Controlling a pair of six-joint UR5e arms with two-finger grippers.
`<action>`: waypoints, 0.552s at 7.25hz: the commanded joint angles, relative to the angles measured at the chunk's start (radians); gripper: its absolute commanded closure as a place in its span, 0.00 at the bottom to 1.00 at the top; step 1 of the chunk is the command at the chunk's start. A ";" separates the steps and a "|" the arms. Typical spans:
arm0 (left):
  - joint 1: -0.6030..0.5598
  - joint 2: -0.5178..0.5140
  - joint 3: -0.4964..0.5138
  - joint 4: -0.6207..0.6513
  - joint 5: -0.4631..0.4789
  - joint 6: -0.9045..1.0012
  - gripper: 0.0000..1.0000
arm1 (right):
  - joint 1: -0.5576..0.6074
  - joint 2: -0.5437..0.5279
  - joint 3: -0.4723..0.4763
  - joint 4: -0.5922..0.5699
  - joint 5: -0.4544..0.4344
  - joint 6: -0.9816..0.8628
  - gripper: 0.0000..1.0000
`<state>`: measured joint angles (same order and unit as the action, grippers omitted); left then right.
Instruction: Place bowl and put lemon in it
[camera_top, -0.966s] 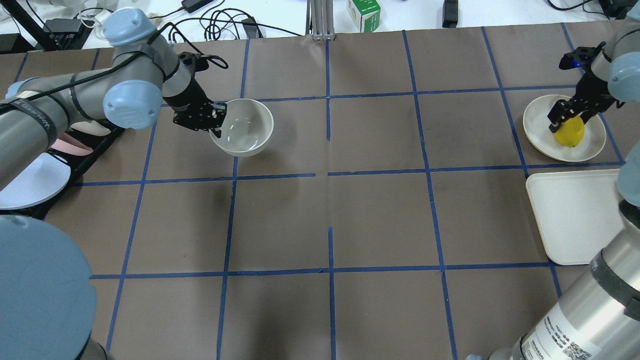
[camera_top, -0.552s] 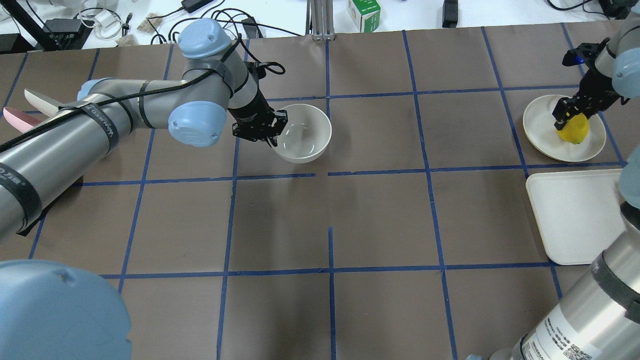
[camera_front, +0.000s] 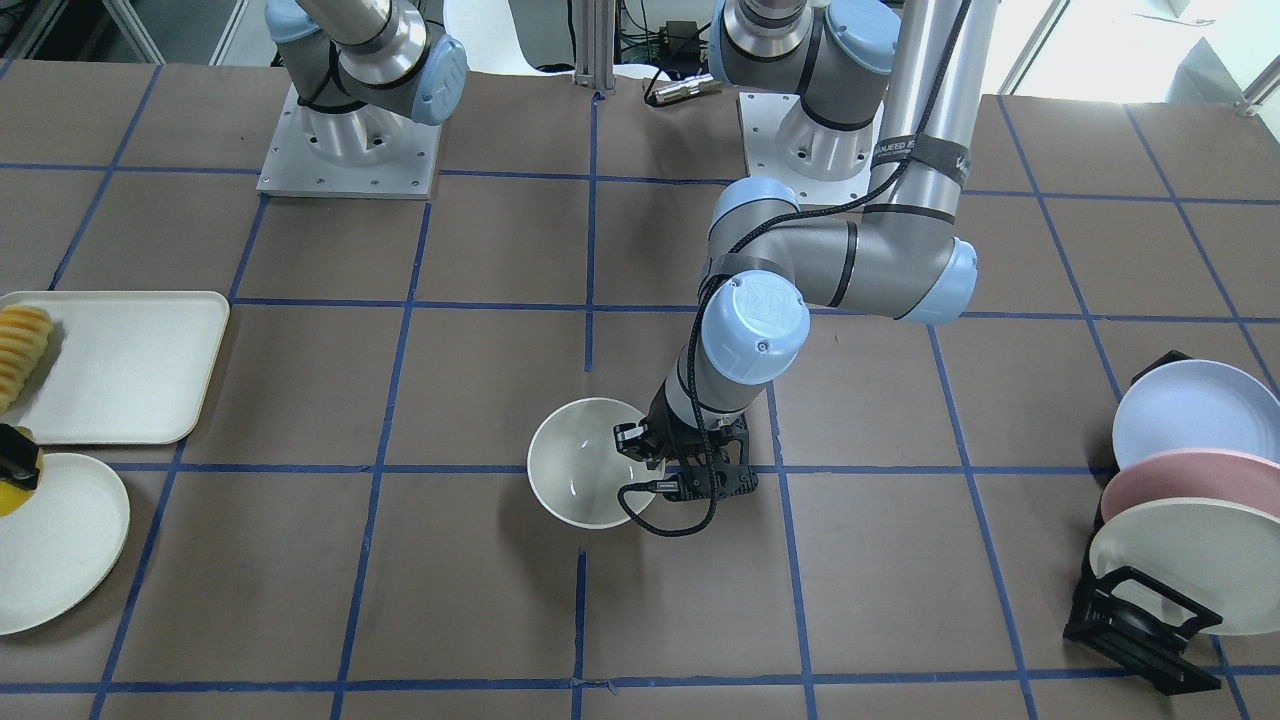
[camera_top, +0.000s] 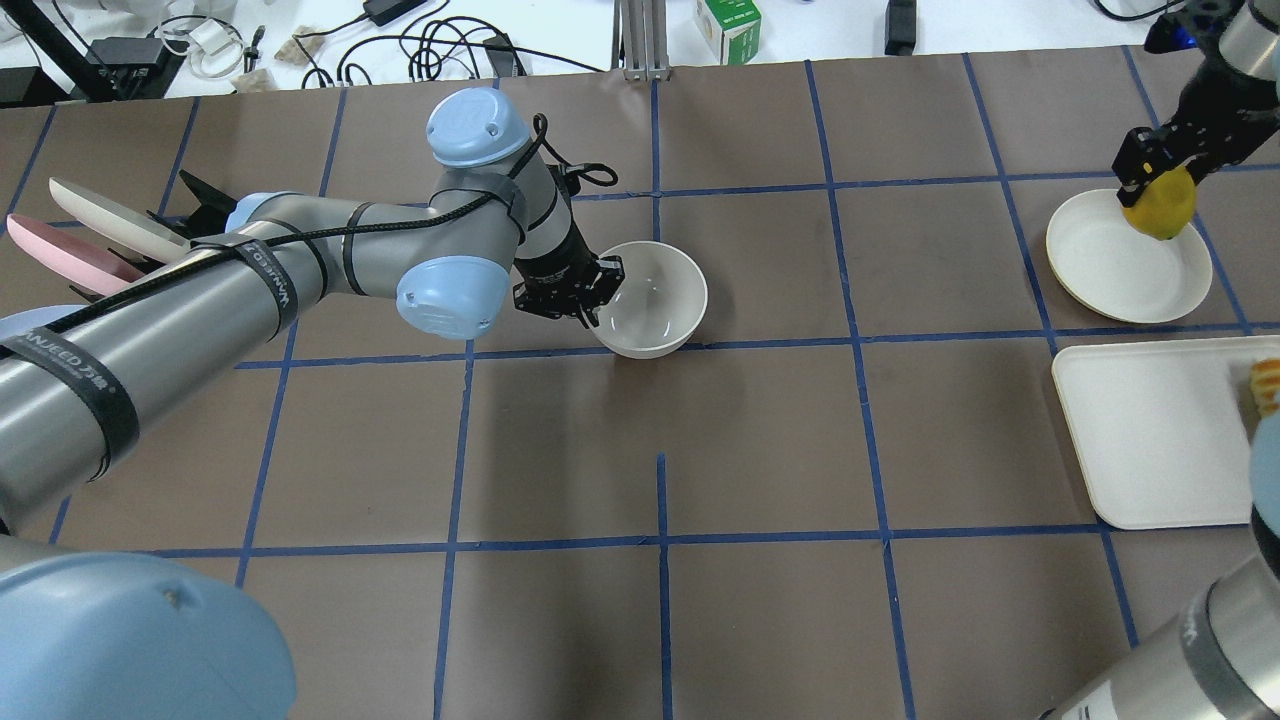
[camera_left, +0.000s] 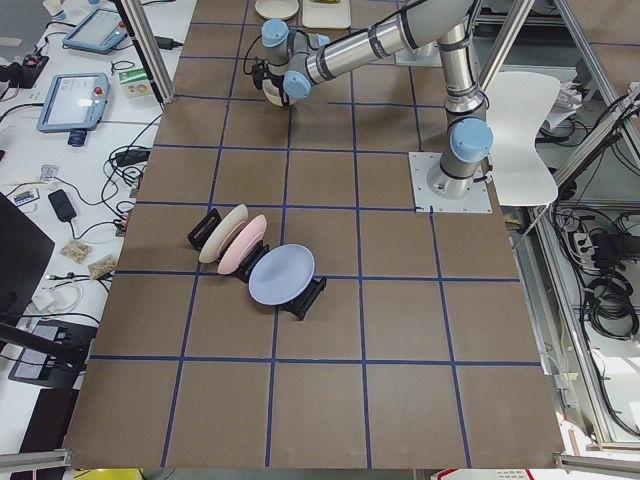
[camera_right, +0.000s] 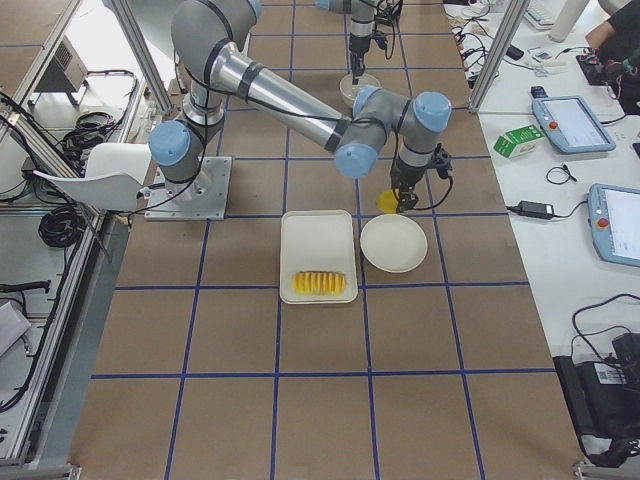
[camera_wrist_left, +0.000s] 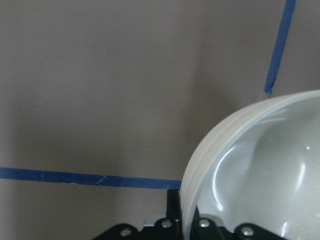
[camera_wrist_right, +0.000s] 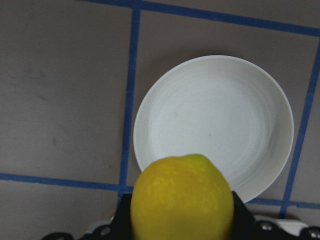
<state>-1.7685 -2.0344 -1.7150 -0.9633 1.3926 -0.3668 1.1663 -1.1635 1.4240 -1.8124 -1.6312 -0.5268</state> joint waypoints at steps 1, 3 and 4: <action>-0.002 -0.009 -0.003 0.006 0.003 -0.012 0.29 | 0.137 -0.061 0.006 0.067 0.004 0.199 0.54; 0.014 0.093 0.064 -0.067 0.067 0.035 0.00 | 0.292 -0.061 0.007 0.065 0.065 0.357 0.56; 0.039 0.133 0.130 -0.241 0.125 0.165 0.00 | 0.382 -0.061 0.007 0.053 0.074 0.483 0.56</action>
<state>-1.7514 -1.9540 -1.6501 -1.0544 1.4617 -0.3066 1.4435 -1.2235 1.4310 -1.7510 -1.5808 -0.1776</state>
